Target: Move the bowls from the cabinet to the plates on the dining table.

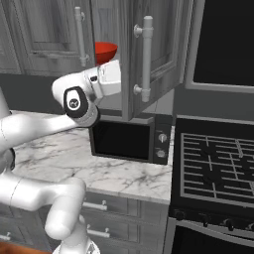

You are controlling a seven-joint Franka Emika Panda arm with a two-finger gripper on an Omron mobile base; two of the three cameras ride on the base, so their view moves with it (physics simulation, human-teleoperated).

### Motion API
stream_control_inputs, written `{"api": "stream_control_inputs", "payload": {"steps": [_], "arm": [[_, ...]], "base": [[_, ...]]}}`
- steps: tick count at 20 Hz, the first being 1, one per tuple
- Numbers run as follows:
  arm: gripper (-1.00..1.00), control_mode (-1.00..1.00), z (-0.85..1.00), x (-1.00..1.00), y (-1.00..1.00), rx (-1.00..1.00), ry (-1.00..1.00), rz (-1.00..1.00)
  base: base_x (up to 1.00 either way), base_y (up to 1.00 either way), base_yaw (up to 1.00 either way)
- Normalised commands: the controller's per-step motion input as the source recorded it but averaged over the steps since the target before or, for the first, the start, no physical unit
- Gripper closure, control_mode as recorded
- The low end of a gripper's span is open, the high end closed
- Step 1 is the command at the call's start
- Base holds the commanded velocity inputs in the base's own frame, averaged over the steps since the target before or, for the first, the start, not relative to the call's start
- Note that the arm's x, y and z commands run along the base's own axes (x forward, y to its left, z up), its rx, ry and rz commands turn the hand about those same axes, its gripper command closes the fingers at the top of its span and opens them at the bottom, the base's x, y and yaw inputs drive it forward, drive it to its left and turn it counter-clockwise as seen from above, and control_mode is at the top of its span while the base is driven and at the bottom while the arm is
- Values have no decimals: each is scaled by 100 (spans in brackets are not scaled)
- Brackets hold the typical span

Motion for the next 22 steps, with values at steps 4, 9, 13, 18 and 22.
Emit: {"api": "stream_control_inputs", "payload": {"steps": [4, 9, 13, 18, 22], "arm": [[-100, -100, -1, 24, -28, 5, 0, -5], [-100, -100, -5, 27, -29, 6, 0, -3], [-100, -100, -2, 13, -32, 6, 0, -4], [-100, -100, 5, -2, -42, 7, -2, -5], [-100, -100, 10, 5, -50, 5, -2, -2]], "base": [[0, 0, 0], [0, 0, 0], [0, 0, 0], [0, 0, 0], [0, 0, 0]]}}
